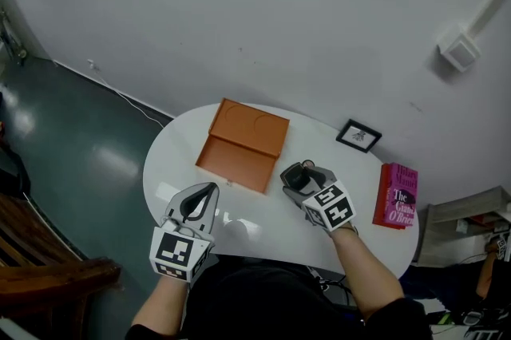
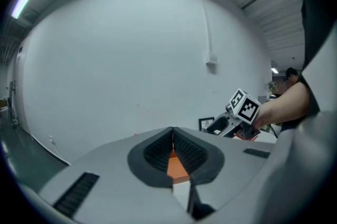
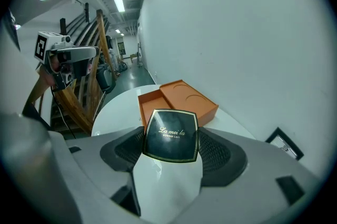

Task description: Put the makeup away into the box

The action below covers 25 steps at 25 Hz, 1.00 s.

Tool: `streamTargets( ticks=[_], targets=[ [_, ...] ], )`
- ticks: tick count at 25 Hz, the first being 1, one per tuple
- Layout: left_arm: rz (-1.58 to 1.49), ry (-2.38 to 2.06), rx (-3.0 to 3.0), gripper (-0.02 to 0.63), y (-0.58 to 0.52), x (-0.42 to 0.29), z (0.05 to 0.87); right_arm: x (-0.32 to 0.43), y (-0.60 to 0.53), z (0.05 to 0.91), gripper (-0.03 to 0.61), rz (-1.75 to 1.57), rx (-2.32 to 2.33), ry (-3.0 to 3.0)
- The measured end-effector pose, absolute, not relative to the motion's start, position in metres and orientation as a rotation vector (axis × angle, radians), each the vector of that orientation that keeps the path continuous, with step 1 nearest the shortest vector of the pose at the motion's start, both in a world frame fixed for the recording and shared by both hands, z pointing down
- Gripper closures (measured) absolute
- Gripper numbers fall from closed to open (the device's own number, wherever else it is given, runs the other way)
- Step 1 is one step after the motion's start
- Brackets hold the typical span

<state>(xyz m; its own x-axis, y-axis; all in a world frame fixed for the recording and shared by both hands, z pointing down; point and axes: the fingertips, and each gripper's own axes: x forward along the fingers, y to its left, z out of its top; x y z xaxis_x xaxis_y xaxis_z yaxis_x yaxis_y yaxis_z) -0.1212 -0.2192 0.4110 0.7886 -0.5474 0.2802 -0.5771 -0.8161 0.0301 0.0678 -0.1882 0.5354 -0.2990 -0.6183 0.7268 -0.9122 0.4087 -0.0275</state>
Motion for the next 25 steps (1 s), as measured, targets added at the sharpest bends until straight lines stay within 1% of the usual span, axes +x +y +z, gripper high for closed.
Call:
streamTargets(
  ticks=[5, 10, 25],
  targets=[
    [0.383, -0.870, 2.836, 0.601, -0.235, -0.150, 0.418, 0.018, -0.214, 0.540, 0.291, 0.577, 1.237, -2.034],
    [0.379, -0.847, 2.791, 0.601, -0.249, -0.155, 0.432, -0.010, -0.234, 0.559, 0.291, 0.577, 1.146, -2.030],
    [0.433, -0.894, 2.648, 0.601, -0.282, -0.154, 0.473, -0.026, -0.275, 0.649, 0.292, 0.637, 0.925, -1.936]
  ],
)
